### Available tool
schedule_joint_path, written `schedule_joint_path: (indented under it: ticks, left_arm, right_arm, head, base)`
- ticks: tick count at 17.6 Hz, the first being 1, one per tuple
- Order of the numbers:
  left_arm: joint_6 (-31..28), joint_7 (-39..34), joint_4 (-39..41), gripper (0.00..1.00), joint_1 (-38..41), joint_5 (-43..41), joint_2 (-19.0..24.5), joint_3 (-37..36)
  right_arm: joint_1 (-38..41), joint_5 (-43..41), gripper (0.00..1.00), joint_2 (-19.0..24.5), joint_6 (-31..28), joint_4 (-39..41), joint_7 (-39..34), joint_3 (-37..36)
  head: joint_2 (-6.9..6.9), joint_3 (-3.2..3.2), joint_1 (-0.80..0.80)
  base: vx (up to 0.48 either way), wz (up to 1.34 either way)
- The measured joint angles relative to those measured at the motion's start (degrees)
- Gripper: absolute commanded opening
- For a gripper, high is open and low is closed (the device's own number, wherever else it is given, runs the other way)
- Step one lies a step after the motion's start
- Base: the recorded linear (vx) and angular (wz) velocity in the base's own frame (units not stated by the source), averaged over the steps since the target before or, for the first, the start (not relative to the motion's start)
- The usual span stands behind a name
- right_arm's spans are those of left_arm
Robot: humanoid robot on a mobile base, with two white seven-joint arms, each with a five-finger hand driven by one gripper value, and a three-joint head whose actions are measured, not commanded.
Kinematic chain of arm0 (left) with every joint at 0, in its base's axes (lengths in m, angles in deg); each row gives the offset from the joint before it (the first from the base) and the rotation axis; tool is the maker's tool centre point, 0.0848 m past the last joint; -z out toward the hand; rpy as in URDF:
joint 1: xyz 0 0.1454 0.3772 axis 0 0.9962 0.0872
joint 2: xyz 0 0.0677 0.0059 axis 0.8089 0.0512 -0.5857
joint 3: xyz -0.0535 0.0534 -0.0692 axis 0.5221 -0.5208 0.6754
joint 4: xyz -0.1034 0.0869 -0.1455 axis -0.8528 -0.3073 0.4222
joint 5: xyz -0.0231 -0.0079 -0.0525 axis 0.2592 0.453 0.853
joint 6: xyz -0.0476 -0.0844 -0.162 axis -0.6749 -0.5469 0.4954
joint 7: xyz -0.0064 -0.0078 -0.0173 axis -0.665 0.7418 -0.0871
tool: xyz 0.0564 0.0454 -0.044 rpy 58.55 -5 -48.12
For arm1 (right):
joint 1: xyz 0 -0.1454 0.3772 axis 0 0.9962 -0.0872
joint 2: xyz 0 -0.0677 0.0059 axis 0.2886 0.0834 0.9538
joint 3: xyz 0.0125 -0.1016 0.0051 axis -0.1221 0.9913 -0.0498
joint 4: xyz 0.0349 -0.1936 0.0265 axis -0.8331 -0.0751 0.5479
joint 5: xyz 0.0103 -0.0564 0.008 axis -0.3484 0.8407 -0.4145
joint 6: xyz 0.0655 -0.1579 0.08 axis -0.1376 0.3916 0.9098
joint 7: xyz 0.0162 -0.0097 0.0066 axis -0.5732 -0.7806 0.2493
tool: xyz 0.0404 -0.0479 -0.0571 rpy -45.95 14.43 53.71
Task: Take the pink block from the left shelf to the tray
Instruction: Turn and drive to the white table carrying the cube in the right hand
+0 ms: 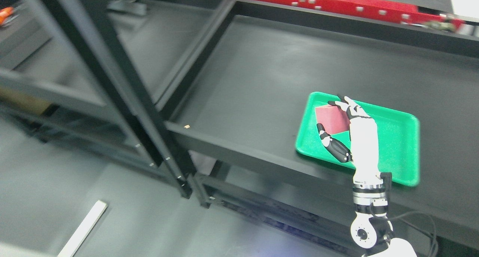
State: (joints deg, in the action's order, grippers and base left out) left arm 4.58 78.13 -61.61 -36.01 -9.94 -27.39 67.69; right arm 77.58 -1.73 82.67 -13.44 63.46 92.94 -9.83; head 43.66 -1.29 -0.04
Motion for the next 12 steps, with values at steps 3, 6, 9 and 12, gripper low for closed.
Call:
schedule_joint_path:
  ticks: [3,6,9,12]
  left_arm:
    - [0.0,0.0,0.0,1.0,0.0,0.0,0.0,0.0]
    - [0.0,0.0,0.0,1.0,0.0,0.0,0.0,0.0]
    - [0.0,0.0,0.0,1.0,0.0,0.0,0.0,0.0]
    - [0.0,0.0,0.0,1.0,0.0,0.0,0.0,0.0]
  right_arm:
    - [0.81,-0.25,0.04,0.0,-0.08,0.57,0.03,-0.12]
    - [1.33,-0.42,0.04,0.0,-0.1,1.07,0.05,-0.23]
    - [1.61,-0.51,0.04,0.0,-0.11,1.41,0.06,-0.28]
    - [1.78,-0.55,0.04,0.0,-0.1,1.65,0.14,-0.34]
  head:
    - [0.0,0.0,0.0]
    - [0.0,0.0,0.0]
    - [0.01,0.0,0.0]
    - [0.02,0.0,0.0]
  base:
    - [-0.09,0.84]
    - [-0.081,0.78]
    - [-0.082,0.7]
    - [-0.062,0.62]
